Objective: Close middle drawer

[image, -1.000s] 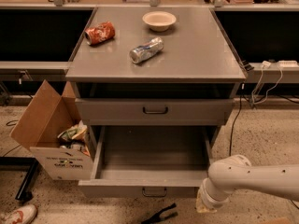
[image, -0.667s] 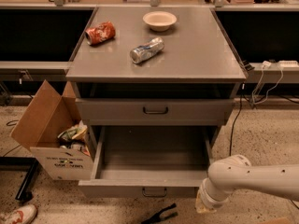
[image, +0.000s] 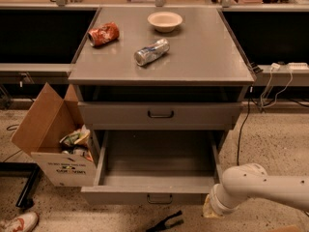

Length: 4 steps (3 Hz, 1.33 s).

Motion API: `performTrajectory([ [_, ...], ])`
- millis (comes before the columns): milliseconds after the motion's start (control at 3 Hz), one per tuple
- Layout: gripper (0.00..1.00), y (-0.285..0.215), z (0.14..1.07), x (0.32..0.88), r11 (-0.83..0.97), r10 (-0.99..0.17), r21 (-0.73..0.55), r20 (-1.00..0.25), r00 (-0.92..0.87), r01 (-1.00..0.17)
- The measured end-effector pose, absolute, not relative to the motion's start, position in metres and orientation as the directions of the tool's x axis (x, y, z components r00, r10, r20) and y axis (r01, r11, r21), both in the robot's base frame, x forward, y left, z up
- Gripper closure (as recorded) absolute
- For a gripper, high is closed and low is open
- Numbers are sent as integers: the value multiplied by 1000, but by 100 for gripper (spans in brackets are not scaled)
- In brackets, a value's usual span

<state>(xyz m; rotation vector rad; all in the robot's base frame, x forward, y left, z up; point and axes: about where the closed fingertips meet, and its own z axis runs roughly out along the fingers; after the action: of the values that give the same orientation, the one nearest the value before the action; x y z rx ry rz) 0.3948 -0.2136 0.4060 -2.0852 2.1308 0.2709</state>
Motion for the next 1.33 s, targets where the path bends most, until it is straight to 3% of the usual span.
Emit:
performTrajectory([
  [667,99,-200,401,426,106,-914,-41,-397,-81,-994],
  [1333,54,-200,401,426,106,-914,-41,-397,-81,-994],
])
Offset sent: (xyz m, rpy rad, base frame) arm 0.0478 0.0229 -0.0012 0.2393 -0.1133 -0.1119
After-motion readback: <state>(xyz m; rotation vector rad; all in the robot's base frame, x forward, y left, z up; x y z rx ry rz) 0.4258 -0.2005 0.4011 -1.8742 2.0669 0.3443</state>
